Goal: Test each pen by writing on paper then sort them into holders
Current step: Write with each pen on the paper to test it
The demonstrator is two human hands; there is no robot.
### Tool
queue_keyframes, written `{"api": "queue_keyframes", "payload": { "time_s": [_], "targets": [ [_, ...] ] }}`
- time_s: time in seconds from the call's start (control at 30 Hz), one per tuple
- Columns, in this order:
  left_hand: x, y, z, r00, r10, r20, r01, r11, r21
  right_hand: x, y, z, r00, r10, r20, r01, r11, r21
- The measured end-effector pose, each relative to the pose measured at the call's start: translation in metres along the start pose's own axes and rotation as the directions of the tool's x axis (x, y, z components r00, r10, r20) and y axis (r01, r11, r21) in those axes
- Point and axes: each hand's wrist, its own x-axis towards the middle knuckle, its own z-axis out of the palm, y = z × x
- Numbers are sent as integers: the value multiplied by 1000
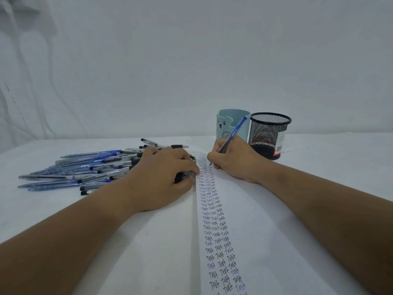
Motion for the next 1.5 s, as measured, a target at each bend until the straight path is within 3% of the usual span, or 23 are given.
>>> {"api": "queue_keyframes", "payload": {
  "time_s": [0.47, 1.1, 1.17, 1.27, 1.3, 1.4, 1.5],
  "targets": [
    [-5, 7, -4, 1000, -19, 16, 18, 1000, 20, 0, -1, 0, 1000, 25, 4, -26, 1000, 16],
    [-11, 12, -1, 997, -70, 44, 68, 997, 32, -4, -2, 1, 998, -14, -63, 7, 995, -101],
    [-12, 15, -1, 995, -85, 60, 82, 996, 44, -5, -3, 0, 995, -7, -95, 4, 1000, -30],
    [-13, 18, -1, 992, -103, 76, 96, 991, 92, -14, -12, -4, 982, 11, -186, 60, 926, 374],
    [-13, 19, -1, 991, -110, 78, 102, 990, 100, -17, -18, -9, 969, -19, -246, 120, 908, 401],
    [-14, 22, -1, 988, -129, 84, 119, 987, 111, -19, -42, -28, 927, -147, -344, 206, 968, 142],
    [-16, 25, -2, 988, -131, 76, 121, 984, 129, -22, -65, -53, 921, -255, -295, 255, 966, -38]
  ]
}}
